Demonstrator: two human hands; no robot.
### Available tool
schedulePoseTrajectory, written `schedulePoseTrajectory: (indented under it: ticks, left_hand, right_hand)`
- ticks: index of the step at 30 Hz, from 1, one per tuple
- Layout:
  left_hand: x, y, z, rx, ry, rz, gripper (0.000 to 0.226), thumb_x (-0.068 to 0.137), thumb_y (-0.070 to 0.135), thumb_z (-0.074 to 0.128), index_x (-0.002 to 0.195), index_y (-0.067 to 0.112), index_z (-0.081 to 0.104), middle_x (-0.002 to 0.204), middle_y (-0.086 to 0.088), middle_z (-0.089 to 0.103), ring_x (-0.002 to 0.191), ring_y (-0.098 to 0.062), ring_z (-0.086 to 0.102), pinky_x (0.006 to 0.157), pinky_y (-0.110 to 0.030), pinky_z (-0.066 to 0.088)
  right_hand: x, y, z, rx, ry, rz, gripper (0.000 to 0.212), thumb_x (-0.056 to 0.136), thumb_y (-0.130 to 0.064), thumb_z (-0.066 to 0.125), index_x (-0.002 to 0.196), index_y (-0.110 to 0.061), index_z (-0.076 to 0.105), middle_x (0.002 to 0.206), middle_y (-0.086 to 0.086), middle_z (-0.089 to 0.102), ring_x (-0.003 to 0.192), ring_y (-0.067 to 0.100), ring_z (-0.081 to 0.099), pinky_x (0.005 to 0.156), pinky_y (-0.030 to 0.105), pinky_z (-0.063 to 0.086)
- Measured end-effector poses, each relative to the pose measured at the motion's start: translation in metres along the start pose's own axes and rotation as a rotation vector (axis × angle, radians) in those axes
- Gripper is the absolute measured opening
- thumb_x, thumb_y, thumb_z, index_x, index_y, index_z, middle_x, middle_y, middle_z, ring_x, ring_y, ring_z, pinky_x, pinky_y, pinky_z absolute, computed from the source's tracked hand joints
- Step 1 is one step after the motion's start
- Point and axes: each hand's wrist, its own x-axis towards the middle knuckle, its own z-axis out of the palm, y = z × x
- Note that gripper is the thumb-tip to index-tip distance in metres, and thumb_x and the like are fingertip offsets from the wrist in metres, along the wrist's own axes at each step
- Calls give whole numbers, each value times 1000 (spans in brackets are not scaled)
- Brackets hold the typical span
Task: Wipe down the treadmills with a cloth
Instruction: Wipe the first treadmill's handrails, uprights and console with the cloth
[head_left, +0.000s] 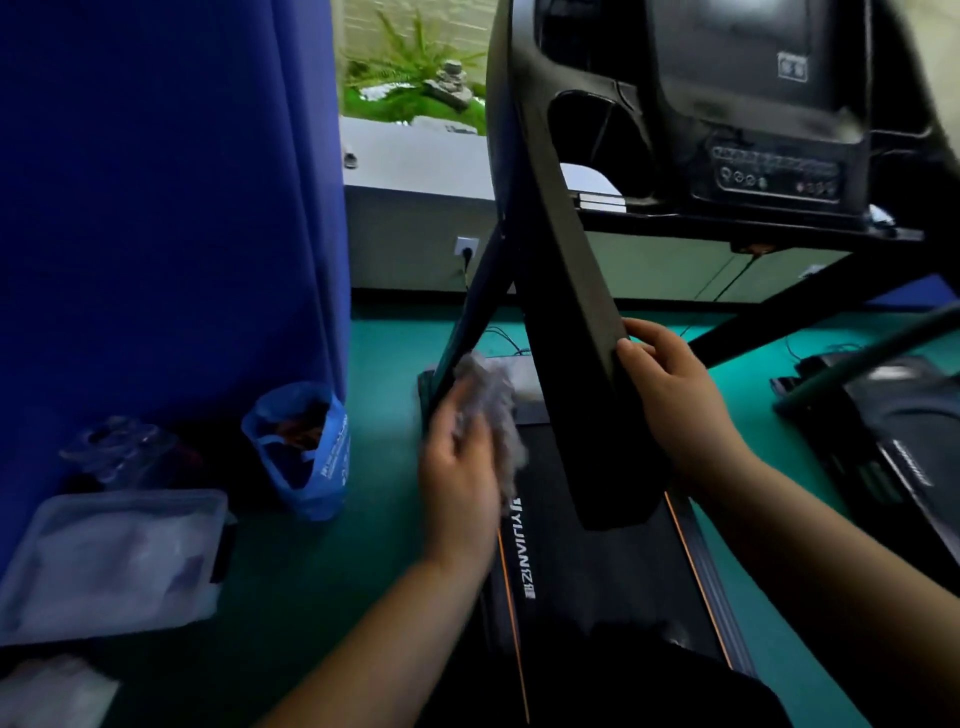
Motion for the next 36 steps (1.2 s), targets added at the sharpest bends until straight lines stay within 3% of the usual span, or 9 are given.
schedulePoseTrajectory:
  ticks: [3, 5, 8, 14, 17, 21, 27, 29, 36]
  left_hand:
    - [-38, -24, 23, 64, -205, 164, 36, 99, 19, 43, 132, 31, 50, 135, 3, 55, 121, -20, 55, 101, -41, 45]
    - [-48, -32, 40, 135, -250, 311, 42, 100, 16, 39, 142, 16, 41, 152, -4, 31, 141, -5, 27, 113, -21, 26]
    - [-49, -24, 57, 88, -209, 355, 44, 100, 6, 37, 143, 9, 37, 156, -8, 19, 142, 7, 10, 110, -6, 13]
    - [29, -22, 74, -52, -273, 256, 41, 100, 13, 39, 140, 7, 46, 148, -9, 39, 139, -14, 34, 116, -26, 25]
    - [74, -20, 61, -178, -104, -84, 35, 101, 24, 44, 132, 13, 56, 126, -8, 61, 109, -17, 58, 88, -16, 48]
    - [60, -23, 28, -398, -12, -151, 32, 95, 18, 49, 124, 9, 59, 125, -11, 63, 119, -27, 57, 106, -44, 42]
    - [-64, -39, 42, -117, -274, 250, 42, 100, 8, 37, 142, 14, 40, 155, 0, 25, 139, 7, 23, 109, -9, 22]
    - [-51, -35, 55, -139, -243, 177, 42, 102, 11, 36, 143, 20, 38, 154, 7, 21, 133, 19, 20, 105, -3, 21]
    - [52, -25, 63, -204, -205, -12, 45, 96, 34, 43, 138, 19, 50, 142, -2, 48, 132, -12, 43, 115, -34, 30]
  right_hand:
    - [1, 2, 2, 33, 25, -13, 23, 96, -24, 53, 116, -29, 62, 101, -5, 69, 80, 3, 63, 77, 20, 50]
    - [0, 1, 3, 51, 30, -23, 22, 97, -20, 53, 115, -25, 62, 95, -7, 69, 77, 1, 63, 72, 15, 51]
    - [-2, 1, 3, 54, 47, -35, 20, 97, -19, 52, 113, -26, 62, 90, -10, 68, 77, -1, 64, 74, 16, 51]
    - [-3, 0, 3, 60, 51, -34, 21, 96, -21, 54, 114, -25, 64, 95, -7, 72, 83, 7, 66, 79, 27, 53]
    - [-4, 1, 2, 71, 22, -36, 24, 97, -21, 52, 118, -21, 64, 92, -8, 71, 79, 3, 66, 73, 21, 53]
    - [-3, 2, 1, 85, 19, -25, 22, 97, -23, 53, 116, -23, 64, 94, -7, 72, 84, 6, 67, 76, 23, 55]
    - [-3, 4, 2, 77, 28, -19, 26, 97, -22, 53, 121, -20, 61, 95, -7, 71, 81, 3, 68, 71, 19, 52]
    - [-5, 1, 3, 78, 13, -14, 26, 98, -20, 51, 122, -19, 59, 94, -8, 70, 79, 1, 67, 70, 16, 53]
    - [1, -7, 0, -67, 3, 50, 28, 95, -30, 54, 123, -24, 57, 105, 0, 69, 92, 19, 69, 88, 44, 56]
